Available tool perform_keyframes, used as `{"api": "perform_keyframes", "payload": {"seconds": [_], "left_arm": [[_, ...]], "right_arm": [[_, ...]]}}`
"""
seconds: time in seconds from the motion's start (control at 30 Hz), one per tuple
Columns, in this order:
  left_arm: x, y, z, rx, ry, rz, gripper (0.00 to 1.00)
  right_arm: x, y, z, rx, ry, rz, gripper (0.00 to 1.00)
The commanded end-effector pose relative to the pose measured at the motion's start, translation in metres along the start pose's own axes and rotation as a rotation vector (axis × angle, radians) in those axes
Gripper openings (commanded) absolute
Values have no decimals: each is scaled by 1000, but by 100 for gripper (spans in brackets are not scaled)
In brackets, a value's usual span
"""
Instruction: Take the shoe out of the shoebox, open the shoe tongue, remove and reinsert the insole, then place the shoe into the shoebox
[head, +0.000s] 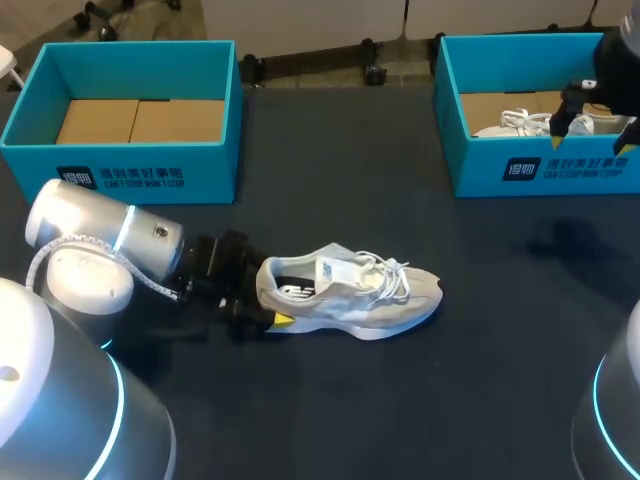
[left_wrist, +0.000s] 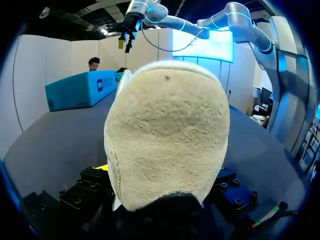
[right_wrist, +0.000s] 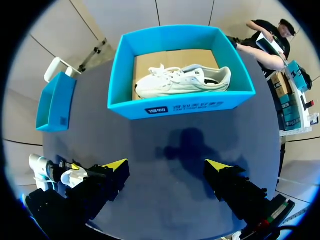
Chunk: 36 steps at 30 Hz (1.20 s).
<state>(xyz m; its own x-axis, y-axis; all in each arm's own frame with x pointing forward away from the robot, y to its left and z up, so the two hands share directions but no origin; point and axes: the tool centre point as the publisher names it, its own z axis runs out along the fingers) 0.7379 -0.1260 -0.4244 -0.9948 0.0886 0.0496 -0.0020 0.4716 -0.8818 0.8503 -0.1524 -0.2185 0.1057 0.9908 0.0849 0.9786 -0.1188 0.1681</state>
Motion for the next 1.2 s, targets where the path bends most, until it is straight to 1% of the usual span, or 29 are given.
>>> {"api": "perform_keyframes", "payload": {"seconds": [0.03,0.3,0.47,0.6,0.77,0.83,0.9,1.0,1.03,1.07,1.2], "left_arm": [[2,1,1,-6,1,-1,0],[2,1,1,-16,-2,0,0],[2,1,1,-16,-2,0,0],[2,1,1,-16,-2,0,0],[2,1,1,-16,-2,0,0],[2,1,1,-16,-2,0,0],[2,1,1,-16,-2,0,0],[2,1,1,-16,-2,0,0],[2,1,1,-16,-2,0,0],[2,1,1,-16,-2,0,0],[2,1,1,-16,-2,0,0]], "right_arm": [[-1,-3,1,-5,5,0,100],[0,-5,0,-5,3,-3,100],[10,-19,0,10,-5,-10,100],[20,-29,-4,15,-20,4,100],[39,-43,-10,9,-23,42,100],[45,-47,-10,8,-20,40,100],[55,-52,-10,21,-50,23,100],[67,-59,-10,22,-34,24,100],[67,-59,-10,22,-34,24,100],[79,-65,-8,34,-40,5,100],[98,-76,-4,49,2,-4,100]]}}
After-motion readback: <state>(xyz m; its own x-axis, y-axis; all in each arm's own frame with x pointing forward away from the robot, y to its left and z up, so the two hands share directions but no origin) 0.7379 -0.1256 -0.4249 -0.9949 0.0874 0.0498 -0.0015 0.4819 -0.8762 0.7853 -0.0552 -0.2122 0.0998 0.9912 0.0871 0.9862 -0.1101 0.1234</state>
